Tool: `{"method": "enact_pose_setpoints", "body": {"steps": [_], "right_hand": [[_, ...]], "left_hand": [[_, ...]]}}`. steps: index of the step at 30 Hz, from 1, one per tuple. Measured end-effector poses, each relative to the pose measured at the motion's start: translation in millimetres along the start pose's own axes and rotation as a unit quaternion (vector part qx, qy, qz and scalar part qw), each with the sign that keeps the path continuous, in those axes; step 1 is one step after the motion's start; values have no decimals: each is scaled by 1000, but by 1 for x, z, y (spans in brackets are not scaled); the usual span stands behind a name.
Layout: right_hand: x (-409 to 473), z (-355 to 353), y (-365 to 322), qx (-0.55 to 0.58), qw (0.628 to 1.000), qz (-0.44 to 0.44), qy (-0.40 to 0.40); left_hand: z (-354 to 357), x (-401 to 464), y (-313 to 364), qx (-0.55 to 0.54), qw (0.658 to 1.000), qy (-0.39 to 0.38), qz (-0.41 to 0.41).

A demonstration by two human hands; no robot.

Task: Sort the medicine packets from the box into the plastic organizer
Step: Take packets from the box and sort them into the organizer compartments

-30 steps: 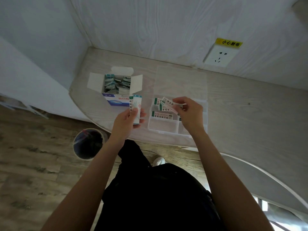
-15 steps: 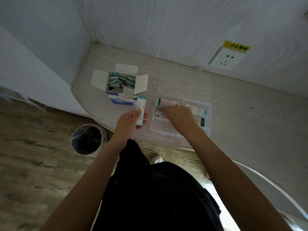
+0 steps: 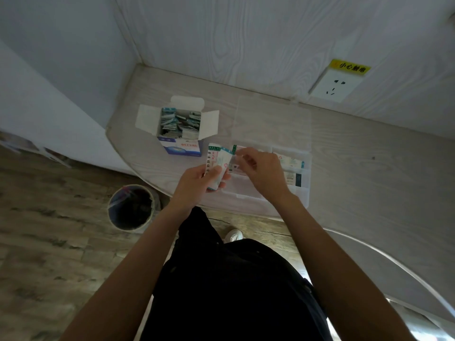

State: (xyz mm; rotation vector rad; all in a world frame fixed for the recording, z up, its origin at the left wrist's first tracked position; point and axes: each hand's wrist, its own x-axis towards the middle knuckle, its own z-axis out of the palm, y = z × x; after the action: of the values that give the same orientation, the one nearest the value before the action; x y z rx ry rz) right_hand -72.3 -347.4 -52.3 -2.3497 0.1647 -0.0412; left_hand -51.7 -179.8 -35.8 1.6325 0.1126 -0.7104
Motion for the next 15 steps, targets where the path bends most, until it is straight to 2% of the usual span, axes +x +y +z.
{"method": "enact_pose_setpoints", "body": {"steps": [2,5,7,9,12,14,15], "right_hand": [[-8,-4,-10,200,974,106,-1],[-20,-5,-11,241,961,133,-13],[-27,-11,-6,267,951,155,21],[-35,-23,5,289,937,180,77],[-42,-49,36,295,898,234,228],[-42,-64,56,253,878,266,308],[-39,-68,62,220,880,271,321]], "left_hand": [[1,-2,0,42,998,-37,13],[7,-4,1,60,994,-93,19],[15,-3,2,53,994,-96,-1],[21,-1,2,38,997,-70,-16],[25,4,0,42,998,-37,10],[26,11,-2,58,998,-14,20],[26,14,-3,67,998,-2,20]]}}
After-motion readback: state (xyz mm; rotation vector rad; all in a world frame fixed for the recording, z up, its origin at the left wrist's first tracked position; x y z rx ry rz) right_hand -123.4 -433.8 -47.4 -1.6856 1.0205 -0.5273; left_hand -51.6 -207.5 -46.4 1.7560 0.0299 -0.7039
